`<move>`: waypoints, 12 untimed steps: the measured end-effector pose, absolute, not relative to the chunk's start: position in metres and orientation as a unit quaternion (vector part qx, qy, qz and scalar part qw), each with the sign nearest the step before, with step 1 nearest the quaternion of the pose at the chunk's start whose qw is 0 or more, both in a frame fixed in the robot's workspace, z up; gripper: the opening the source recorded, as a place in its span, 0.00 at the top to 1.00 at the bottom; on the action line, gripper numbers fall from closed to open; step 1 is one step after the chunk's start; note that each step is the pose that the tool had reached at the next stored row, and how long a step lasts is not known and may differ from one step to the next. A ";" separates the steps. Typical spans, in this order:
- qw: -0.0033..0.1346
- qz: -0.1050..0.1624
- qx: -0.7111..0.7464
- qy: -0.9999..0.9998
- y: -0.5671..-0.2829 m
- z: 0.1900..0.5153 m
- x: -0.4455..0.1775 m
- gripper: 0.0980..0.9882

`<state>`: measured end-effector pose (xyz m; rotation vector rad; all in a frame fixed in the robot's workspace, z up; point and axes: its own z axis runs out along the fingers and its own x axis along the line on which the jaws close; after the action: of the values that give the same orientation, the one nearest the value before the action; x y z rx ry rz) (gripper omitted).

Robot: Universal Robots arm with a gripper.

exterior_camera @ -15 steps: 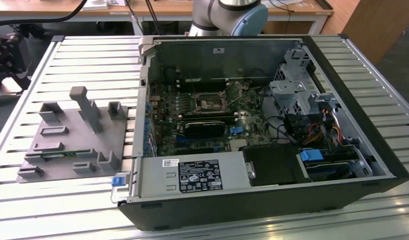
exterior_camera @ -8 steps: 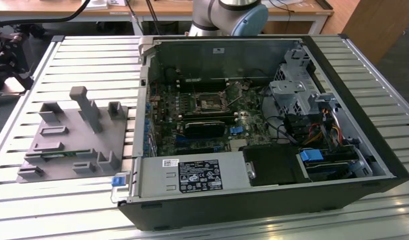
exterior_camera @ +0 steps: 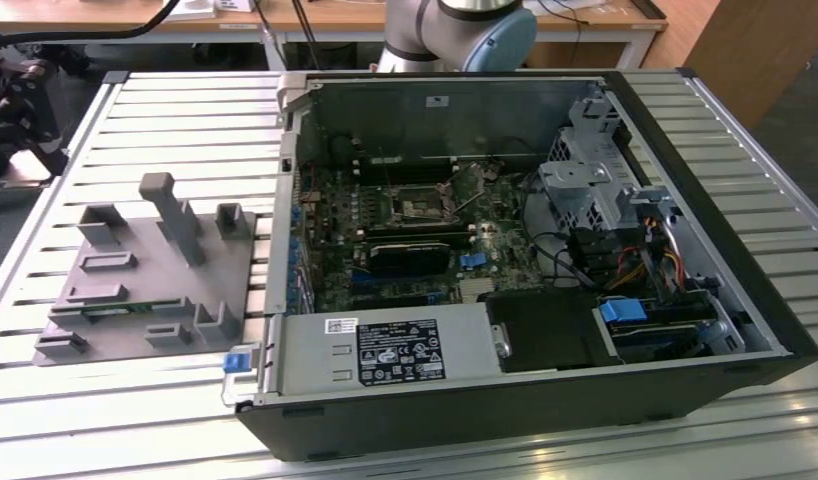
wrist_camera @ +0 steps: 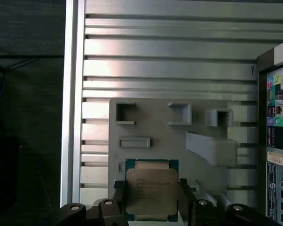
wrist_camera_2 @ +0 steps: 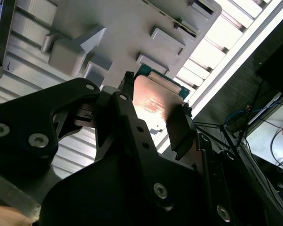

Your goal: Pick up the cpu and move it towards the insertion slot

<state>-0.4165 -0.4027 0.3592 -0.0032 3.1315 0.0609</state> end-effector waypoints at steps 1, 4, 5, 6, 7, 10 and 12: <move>0.005 0.019 -0.001 1.000 -0.403 0.361 -0.417 0.52; 0.005 0.019 -0.001 1.000 -0.403 0.365 -0.417 0.52; 0.005 0.019 -0.001 1.000 -0.403 0.366 -0.416 0.52; 0.005 0.019 -0.001 1.000 -0.403 0.368 -0.416 0.52; 0.005 0.019 -0.001 1.000 -0.403 0.369 -0.416 0.52; 0.005 0.019 -0.001 1.000 -0.403 0.373 -0.416 0.52; 0.005 0.019 -0.001 1.000 -0.403 0.375 -0.416 0.52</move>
<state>-0.4165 -0.4026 0.3751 -0.0032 3.1315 0.0608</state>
